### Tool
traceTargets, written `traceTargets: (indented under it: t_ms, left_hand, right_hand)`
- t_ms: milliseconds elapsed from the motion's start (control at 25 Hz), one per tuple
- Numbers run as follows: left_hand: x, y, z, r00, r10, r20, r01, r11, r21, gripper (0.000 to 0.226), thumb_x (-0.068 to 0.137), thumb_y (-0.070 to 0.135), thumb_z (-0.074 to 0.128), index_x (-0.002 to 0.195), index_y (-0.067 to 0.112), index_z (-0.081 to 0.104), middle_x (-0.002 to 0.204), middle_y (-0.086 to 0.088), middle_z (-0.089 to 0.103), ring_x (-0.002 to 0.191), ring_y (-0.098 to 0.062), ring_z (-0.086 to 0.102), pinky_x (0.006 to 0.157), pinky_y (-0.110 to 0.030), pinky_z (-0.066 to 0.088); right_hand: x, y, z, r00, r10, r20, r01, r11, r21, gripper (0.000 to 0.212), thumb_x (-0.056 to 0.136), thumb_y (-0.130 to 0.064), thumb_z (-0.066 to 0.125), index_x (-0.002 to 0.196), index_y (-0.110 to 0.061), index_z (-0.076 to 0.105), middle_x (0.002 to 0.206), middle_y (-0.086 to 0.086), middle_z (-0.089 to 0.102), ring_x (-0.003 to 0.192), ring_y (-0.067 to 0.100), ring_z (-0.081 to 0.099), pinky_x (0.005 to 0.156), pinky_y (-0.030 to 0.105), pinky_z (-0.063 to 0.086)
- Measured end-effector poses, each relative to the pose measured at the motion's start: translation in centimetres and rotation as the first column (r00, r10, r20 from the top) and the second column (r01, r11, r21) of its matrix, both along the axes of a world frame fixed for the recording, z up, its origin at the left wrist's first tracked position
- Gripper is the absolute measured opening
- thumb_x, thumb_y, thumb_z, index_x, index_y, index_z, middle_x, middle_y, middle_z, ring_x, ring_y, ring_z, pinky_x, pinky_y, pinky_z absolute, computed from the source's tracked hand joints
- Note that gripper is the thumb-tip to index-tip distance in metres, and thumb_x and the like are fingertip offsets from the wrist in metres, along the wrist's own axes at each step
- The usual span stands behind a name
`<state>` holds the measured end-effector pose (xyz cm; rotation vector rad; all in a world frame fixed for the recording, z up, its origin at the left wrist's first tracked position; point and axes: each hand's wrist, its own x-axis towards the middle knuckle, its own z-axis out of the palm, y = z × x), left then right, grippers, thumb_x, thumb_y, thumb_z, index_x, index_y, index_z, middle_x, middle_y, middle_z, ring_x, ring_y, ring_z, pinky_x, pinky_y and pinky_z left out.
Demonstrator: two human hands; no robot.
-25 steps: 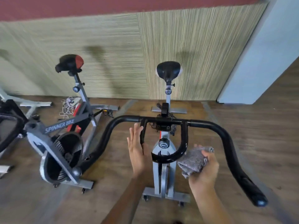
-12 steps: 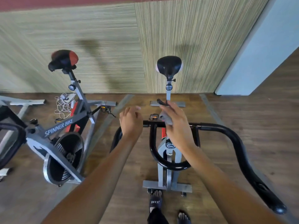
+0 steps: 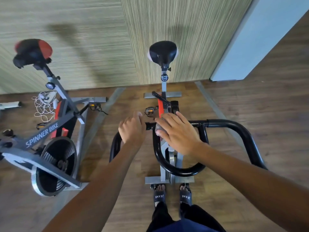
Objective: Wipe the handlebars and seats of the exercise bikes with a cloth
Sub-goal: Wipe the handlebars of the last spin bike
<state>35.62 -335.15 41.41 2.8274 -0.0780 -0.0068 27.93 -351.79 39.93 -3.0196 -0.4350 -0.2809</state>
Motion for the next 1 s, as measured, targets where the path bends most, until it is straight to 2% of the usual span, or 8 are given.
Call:
traceTargets:
  t_ms: [200, 440, 560, 680, 760, 840, 920, 1000]
  left_hand:
    - [0.1, -0.6, -0.7, 0.999, -0.007, 0.041, 0.005, 0.998, 0.066, 0.023, 0.100, 0.018, 0.040, 0.090, 0.015, 0.060, 0.060, -0.003, 0.060, 0.053, -0.023, 0.043, 0.066, -0.032, 0.030]
    - [0.0, -0.2, -0.6, 0.999, -0.046, 0.012, 0.045, 0.995, 0.091, 0.025, 0.102, 0.021, 0.034, 0.093, 0.016, 0.057, 0.062, 0.002, 0.053, 0.057, -0.021, 0.045, 0.070, -0.032, 0.030]
    - [0.1, -0.2, -0.3, 0.998, -0.052, -0.025, 0.055, 0.991, 0.122, 0.028, 0.104, 0.025, 0.031, 0.096, 0.017, 0.056, 0.063, 0.003, 0.052, 0.058, -0.021, 0.046, 0.070, -0.033, 0.030]
    - [0.4, -0.3, -0.3, 0.996, -0.047, -0.078, 0.057, 0.990, 0.130, 0.030, 0.104, 0.027, 0.028, 0.098, 0.017, 0.057, 0.069, 0.001, 0.059, 0.061, -0.022, 0.048, 0.073, -0.034, 0.033]
    - [0.4, -0.3, -0.4, 0.995, -0.042, -0.094, 0.054, 0.990, 0.134, 0.031, 0.104, 0.027, 0.029, 0.099, 0.017, 0.057, 0.072, 0.000, 0.064, 0.062, -0.022, 0.049, 0.074, -0.035, 0.033]
    - [0.3, -0.2, -0.5, 0.995, -0.042, -0.086, 0.053, 0.991, 0.122, 0.030, 0.103, 0.027, 0.030, 0.099, 0.018, 0.059, 0.068, 0.001, 0.060, 0.061, -0.022, 0.050, 0.073, -0.035, 0.031]
    - [0.3, -0.2, -0.5, 0.996, -0.044, -0.081, 0.053, 0.992, 0.117, 0.031, 0.104, 0.026, 0.029, 0.100, 0.018, 0.059, 0.065, 0.001, 0.060, 0.060, -0.023, 0.051, 0.075, -0.035, 0.034]
    - [0.4, -0.3, -0.4, 0.995, -0.036, -0.094, 0.047, 0.992, 0.118, 0.032, 0.103, 0.025, 0.027, 0.101, 0.018, 0.058, 0.069, -0.002, 0.065, 0.062, -0.024, 0.051, 0.078, -0.036, 0.035]
  right_hand:
    - [1.6, 2.5, -0.6, 0.996, -0.082, 0.019, 0.081, 0.996, 0.049, 0.048, 0.105, -0.044, 0.030, 0.129, -0.015, 0.060, 0.129, 0.004, 0.061, 0.127, 0.025, 0.052, 0.117, 0.047, 0.029]
    - [1.3, -1.5, -0.4, 0.993, 0.092, 0.076, -0.087, 0.994, -0.066, 0.048, 0.106, -0.045, 0.029, 0.124, -0.014, 0.061, 0.119, 0.006, 0.063, 0.112, 0.027, 0.059, 0.108, 0.044, 0.039]
    - [2.7, 1.0, 0.0, 0.999, -0.023, 0.035, 0.025, 0.997, -0.075, 0.048, 0.105, -0.045, 0.033, 0.103, -0.013, 0.068, 0.093, 0.005, 0.068, 0.089, 0.028, 0.064, 0.090, 0.042, 0.047]
    - [4.7, 1.8, 1.5, 0.969, -0.183, -0.168, 0.208, 0.967, 0.149, 0.048, 0.102, -0.046, 0.034, 0.086, -0.014, 0.066, 0.077, 0.003, 0.068, 0.078, 0.029, 0.065, 0.079, 0.043, 0.049]
    - [5.5, 1.1, 3.0, 0.881, -0.183, -0.437, 0.417, 0.738, 0.530, 0.053, 0.101, -0.052, 0.032, 0.083, -0.012, 0.062, 0.074, 0.008, 0.067, 0.073, 0.027, 0.067, 0.080, 0.045, 0.054]
    - [5.2, 0.4, 5.0, 0.821, -0.078, -0.565, 0.566, 0.234, 0.790, 0.057, 0.102, -0.055, 0.034, 0.095, -0.007, 0.065, 0.082, 0.015, 0.068, 0.071, 0.023, 0.069, 0.076, 0.040, 0.060]
    - [3.4, -0.7, 6.7, 0.804, -0.063, -0.591, 0.582, -0.121, 0.804, 0.052, 0.106, -0.046, 0.035, 0.113, -0.004, 0.065, 0.093, 0.010, 0.072, 0.074, 0.013, 0.072, 0.069, 0.025, 0.059]
    - [1.4, -2.4, 7.7, 0.786, -0.142, -0.602, 0.551, -0.284, 0.785, 0.048, 0.106, -0.046, 0.037, 0.113, -0.009, 0.068, 0.095, 0.004, 0.075, 0.080, 0.012, 0.073, 0.071, 0.023, 0.058]
